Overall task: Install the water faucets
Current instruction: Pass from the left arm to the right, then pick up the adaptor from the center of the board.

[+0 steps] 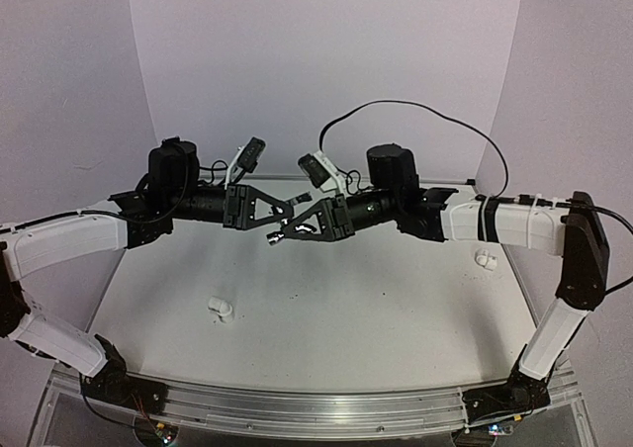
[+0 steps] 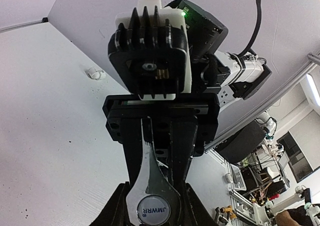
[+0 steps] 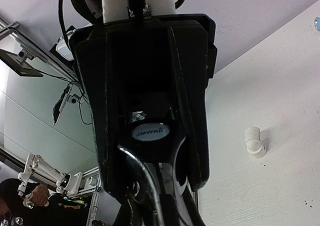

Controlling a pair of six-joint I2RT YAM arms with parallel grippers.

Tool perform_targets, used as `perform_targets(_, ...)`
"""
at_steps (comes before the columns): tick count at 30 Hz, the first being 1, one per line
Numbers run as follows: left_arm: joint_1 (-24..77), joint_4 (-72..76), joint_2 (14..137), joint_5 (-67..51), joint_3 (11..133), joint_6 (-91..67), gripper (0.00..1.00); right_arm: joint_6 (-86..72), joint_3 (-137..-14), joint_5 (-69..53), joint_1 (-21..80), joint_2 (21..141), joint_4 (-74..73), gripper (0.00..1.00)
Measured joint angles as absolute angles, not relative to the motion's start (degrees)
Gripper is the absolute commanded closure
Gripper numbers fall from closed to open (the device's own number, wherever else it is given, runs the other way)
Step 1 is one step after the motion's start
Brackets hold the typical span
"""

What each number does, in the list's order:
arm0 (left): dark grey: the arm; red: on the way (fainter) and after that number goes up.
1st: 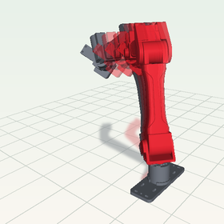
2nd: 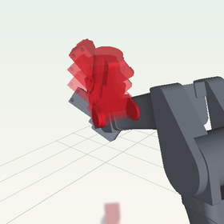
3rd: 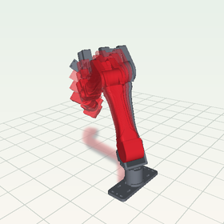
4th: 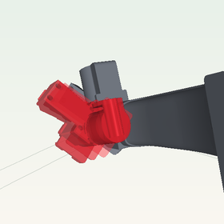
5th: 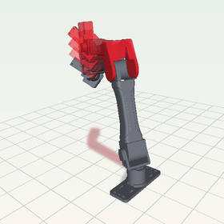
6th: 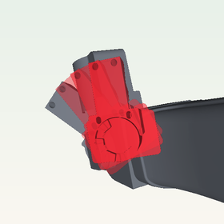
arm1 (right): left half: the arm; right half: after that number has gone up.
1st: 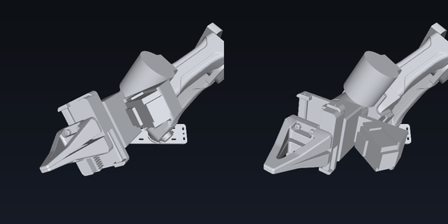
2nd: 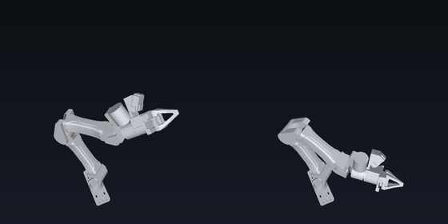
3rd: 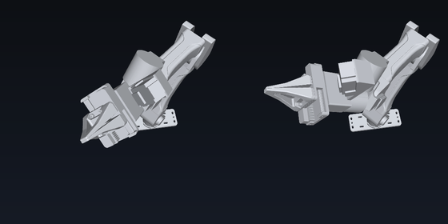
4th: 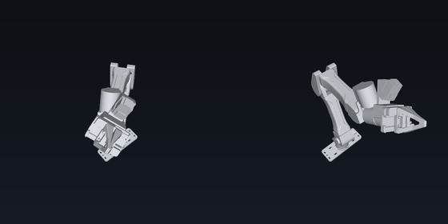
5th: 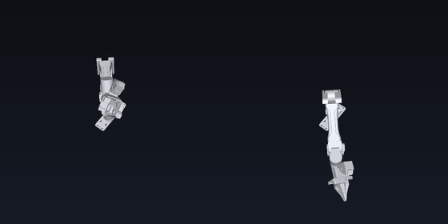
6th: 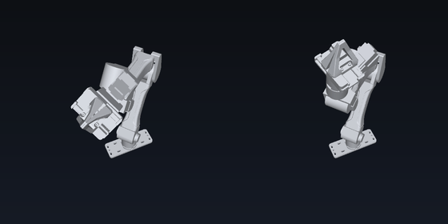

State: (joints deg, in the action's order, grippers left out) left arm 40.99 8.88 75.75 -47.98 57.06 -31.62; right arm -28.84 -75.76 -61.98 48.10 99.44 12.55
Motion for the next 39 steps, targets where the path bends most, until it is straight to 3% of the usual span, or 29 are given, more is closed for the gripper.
perform_targets(1, 40.9, 8.9, 75.8, -47.9, 57.2, -31.6, 0.75, -29.1, -75.7, -61.6, 48.1, 99.4, 13.1, 1.00)
perform_targets(3, 40.9, 8.9, 75.8, -47.6, 57.4, -31.7, 0.34, -29.7, -74.7, -60.5, 48.2, 99.2, 14.8, 1.00)
perform_targets(4, 40.9, 8.8, 75.8, -47.2, 57.4, -31.6, 0.19, -30.1, -73.9, -59.4, 48.3, 98.9, 15.9, 1.00)
perform_targets(6, 40.6, 8.8, 75.7, -45.5, 57.4, -31.7, 0.09, -29.9, -71.9, -55.0, 48.5, 98.0, 16.1, 1.00)
perform_targets(12, 34.1, 5.7, 67.2, -37.2, 52.5, -35.7, 0.01, -23.6, -66.2, -37.5, 48.8, 93.3, 10.9, 1.00)
perform_targets(16, 31.2, -2.9, 60.5, -28.4, 49.6, -38.5, 0.00, -19.3, -62.6, -23.1, 48.8, 88.5, 8.0, 1.00)
perform_targets(20, 31.2, -13.9, 59.6, -22.6, 48.9, -41.6, 0.01, -14.8, -61.0, -16.1, 48.1, 85.8, 7.7, 1.00)
perform_targets(24, 31.3, -24.2, 63.6, -19.5, 48.7, -43.5, 0.06, -10.3, -59.9, -11.2, 47.9, 84.4, 6.6, 1.00)
perform_targets(36, 43.6, -46.4, 86.8, -1.6, 59.5, -37.8, 0.01, -3.2, -58.8, -2.0, 47.9, 78.1, 1.5, 1.00)
perform_targets(39, 44.2, -49.3, 88.4, 0.4, 59.6, -33.4, 0.08, -2.4, -58.2, -1.7, 47.9, 77.1, 1.4, 1.00)
